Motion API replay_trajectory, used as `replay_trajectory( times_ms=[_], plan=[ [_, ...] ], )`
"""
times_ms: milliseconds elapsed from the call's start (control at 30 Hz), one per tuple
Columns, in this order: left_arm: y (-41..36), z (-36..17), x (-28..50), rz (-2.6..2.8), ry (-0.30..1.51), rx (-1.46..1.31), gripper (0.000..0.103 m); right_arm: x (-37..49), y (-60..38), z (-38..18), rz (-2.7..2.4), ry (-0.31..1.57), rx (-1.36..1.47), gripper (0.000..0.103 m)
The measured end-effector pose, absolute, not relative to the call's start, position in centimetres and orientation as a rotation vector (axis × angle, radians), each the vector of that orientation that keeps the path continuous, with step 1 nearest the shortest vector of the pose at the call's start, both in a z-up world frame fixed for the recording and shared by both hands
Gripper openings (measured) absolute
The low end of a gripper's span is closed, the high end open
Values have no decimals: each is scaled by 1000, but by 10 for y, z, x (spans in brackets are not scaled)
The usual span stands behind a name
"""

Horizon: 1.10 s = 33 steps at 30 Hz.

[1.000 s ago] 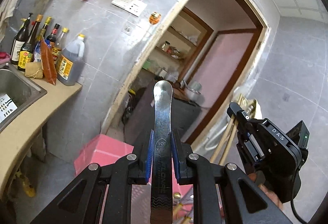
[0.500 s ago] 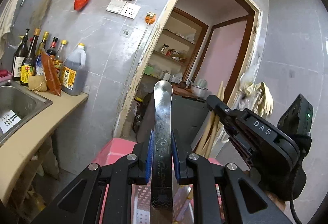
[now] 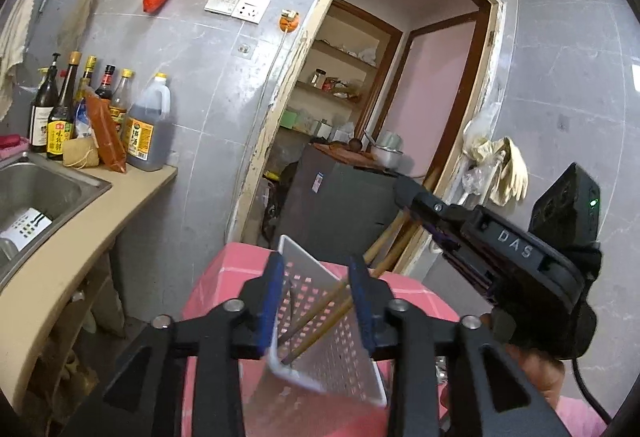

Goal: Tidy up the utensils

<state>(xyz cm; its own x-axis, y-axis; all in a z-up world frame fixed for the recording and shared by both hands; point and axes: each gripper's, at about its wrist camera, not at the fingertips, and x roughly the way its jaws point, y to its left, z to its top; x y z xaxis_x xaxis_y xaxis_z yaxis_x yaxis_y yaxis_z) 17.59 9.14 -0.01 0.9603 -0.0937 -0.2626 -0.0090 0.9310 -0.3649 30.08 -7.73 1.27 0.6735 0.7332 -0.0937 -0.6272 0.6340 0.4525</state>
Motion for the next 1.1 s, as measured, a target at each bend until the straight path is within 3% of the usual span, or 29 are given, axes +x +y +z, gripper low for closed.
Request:
replay_trajectory(
  times_ms=[167, 267, 433, 600, 1100],
  plan=[
    [87, 14, 165, -1, 287, -355, 48, 285, -100, 26, 716, 261, 375, 35],
    [79, 28, 160, 23, 276, -323, 61, 271, -124, 35, 630, 228, 355, 55],
    [52, 47, 155, 52, 264, -251, 87, 244, -172, 46, 474, 191, 291, 75],
    [15, 57, 150, 63, 241, -202, 102, 218, -217, 51, 357, 171, 226, 100],
    [-92, 2, 175, -57, 351, -126, 102, 226, -330, -19, 215, 396, 247, 102]
  ],
)
